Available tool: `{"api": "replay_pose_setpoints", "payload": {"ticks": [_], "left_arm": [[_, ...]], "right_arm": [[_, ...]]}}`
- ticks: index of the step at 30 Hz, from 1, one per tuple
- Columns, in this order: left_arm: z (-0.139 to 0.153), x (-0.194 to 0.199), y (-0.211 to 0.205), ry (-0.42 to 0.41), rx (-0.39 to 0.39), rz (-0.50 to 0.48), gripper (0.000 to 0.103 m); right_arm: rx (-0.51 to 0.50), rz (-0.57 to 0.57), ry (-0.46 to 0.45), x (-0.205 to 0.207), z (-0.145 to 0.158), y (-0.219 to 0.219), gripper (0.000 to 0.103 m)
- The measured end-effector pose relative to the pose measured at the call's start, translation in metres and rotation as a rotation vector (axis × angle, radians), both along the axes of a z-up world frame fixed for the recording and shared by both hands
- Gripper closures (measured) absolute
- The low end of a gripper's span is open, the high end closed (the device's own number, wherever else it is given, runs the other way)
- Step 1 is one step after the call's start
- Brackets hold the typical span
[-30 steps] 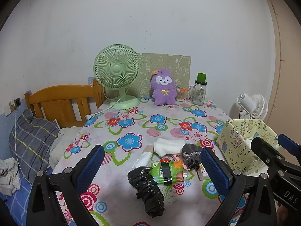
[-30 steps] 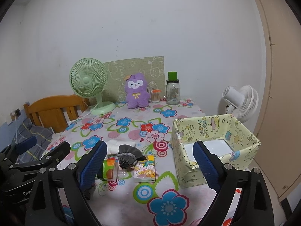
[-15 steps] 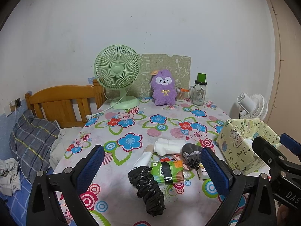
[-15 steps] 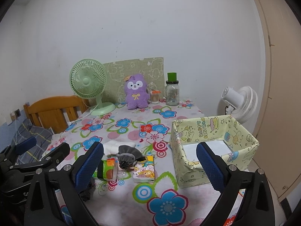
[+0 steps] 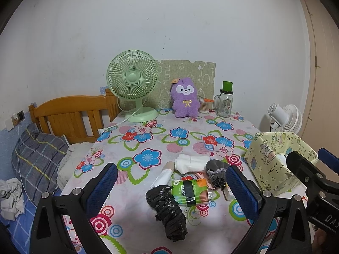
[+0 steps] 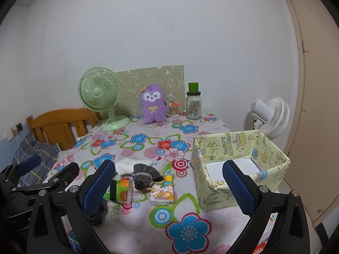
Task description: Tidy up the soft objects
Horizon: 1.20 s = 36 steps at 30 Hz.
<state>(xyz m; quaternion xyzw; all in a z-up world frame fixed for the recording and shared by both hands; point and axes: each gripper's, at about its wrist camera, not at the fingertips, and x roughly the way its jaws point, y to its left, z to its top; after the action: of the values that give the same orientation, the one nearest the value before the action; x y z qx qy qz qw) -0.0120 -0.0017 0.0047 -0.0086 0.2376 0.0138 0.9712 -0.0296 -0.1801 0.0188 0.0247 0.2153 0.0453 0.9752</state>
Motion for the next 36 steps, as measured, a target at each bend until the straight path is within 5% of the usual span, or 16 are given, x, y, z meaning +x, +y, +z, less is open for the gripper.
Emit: {"api": "replay_pose_setpoints", "payload": {"ticks": [36], "left_arm": [[0.004,-0.007,-0.012,-0.043,0.029,-0.039,0.000]], "right_arm": [[0.021,-0.014,-0.028,-0.005,0.008,-0.004,0.001]]}}
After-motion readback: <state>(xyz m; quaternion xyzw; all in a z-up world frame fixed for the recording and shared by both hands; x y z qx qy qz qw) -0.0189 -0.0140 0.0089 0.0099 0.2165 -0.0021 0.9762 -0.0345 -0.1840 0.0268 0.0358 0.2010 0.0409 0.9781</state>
